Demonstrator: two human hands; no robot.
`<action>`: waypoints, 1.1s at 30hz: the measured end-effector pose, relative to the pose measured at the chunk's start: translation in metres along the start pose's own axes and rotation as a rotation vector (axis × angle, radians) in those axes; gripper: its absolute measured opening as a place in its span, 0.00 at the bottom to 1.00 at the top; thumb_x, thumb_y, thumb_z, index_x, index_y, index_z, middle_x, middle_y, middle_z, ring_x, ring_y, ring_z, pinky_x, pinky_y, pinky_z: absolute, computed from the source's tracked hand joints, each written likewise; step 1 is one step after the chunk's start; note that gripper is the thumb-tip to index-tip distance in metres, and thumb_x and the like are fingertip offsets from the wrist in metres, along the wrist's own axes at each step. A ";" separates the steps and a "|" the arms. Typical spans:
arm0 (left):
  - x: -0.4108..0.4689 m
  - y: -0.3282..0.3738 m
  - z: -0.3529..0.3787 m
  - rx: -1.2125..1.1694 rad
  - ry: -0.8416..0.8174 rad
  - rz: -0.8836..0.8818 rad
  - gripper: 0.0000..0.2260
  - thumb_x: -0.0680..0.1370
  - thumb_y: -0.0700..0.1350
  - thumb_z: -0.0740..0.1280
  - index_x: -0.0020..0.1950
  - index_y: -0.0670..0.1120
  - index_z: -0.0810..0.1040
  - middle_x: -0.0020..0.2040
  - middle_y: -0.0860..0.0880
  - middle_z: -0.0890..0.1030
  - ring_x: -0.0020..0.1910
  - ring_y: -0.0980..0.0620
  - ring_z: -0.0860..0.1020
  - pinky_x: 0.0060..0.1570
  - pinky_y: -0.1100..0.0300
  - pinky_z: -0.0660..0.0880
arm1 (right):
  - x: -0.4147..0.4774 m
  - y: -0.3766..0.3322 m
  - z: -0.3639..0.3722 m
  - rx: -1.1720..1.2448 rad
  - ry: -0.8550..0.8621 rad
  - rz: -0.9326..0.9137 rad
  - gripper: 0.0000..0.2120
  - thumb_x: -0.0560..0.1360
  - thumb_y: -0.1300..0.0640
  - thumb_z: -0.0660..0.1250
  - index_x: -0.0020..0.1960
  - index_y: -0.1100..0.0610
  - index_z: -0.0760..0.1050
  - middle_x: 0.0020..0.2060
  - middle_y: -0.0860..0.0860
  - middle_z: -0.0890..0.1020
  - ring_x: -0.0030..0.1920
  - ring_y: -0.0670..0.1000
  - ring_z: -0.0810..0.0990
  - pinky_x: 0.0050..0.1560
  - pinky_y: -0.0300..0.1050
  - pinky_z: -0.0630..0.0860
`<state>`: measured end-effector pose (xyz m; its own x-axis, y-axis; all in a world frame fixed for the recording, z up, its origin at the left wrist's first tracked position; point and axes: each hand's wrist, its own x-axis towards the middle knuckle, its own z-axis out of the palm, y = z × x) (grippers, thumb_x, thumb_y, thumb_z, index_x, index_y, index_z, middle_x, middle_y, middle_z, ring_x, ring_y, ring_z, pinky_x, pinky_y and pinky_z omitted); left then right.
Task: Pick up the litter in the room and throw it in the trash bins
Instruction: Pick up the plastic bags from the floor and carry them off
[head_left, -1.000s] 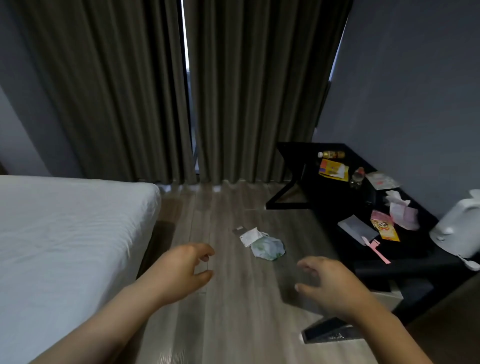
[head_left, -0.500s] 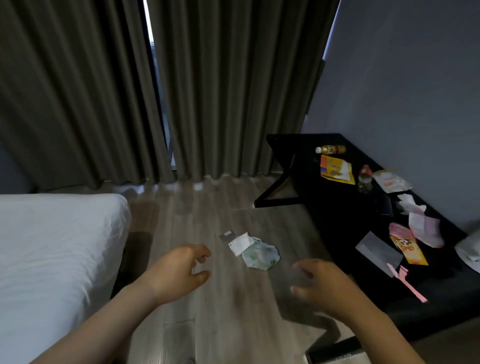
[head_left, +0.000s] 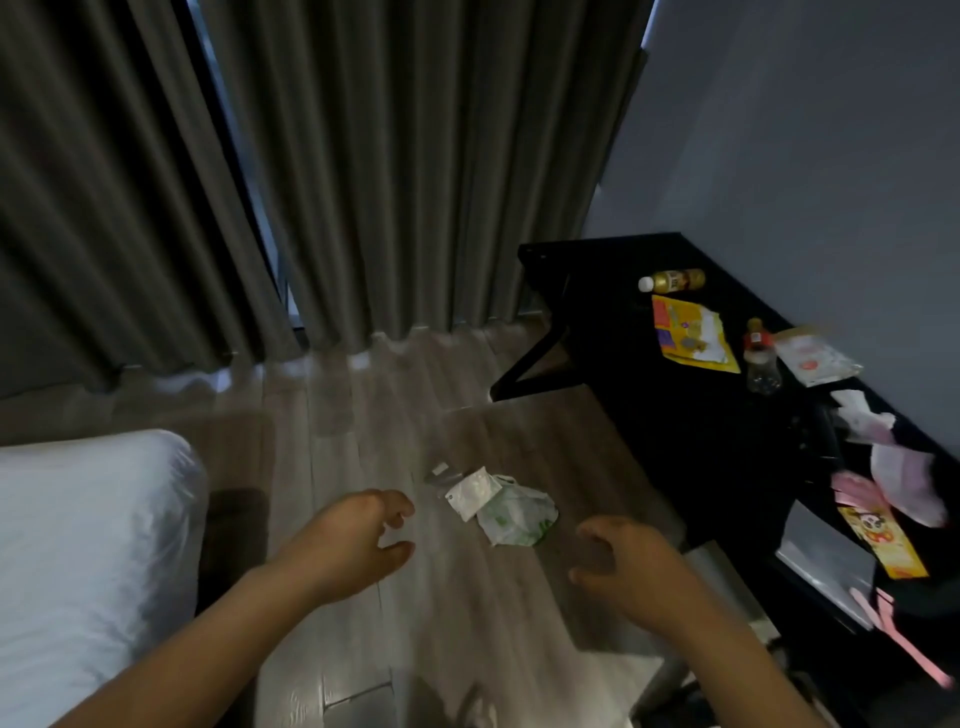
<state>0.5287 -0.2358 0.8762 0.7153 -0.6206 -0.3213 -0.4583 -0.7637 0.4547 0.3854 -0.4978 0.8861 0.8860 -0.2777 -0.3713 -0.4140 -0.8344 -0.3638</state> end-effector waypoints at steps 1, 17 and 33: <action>0.013 -0.004 -0.003 -0.003 -0.008 0.001 0.20 0.75 0.55 0.67 0.66 0.54 0.72 0.58 0.57 0.77 0.54 0.60 0.76 0.53 0.68 0.73 | 0.015 0.001 -0.001 0.008 -0.003 0.003 0.20 0.71 0.52 0.72 0.61 0.56 0.76 0.58 0.52 0.79 0.57 0.48 0.77 0.51 0.31 0.68; 0.284 -0.025 -0.045 0.029 -0.129 -0.128 0.18 0.76 0.53 0.67 0.65 0.54 0.71 0.58 0.56 0.77 0.53 0.60 0.75 0.53 0.67 0.73 | 0.302 0.064 -0.053 0.088 -0.125 0.009 0.23 0.72 0.49 0.70 0.64 0.57 0.74 0.60 0.52 0.79 0.60 0.50 0.77 0.55 0.37 0.68; 0.511 -0.118 0.063 -0.020 -0.338 -0.220 0.28 0.75 0.58 0.68 0.71 0.49 0.67 0.65 0.50 0.74 0.60 0.54 0.74 0.57 0.65 0.70 | 0.470 0.127 0.052 0.229 -0.091 0.192 0.33 0.70 0.51 0.72 0.72 0.54 0.65 0.67 0.52 0.71 0.65 0.51 0.71 0.65 0.43 0.68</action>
<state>0.9152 -0.4738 0.6061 0.5797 -0.4688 -0.6665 -0.3011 -0.8832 0.3595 0.7389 -0.7098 0.6210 0.7688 -0.3677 -0.5233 -0.6176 -0.6392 -0.4582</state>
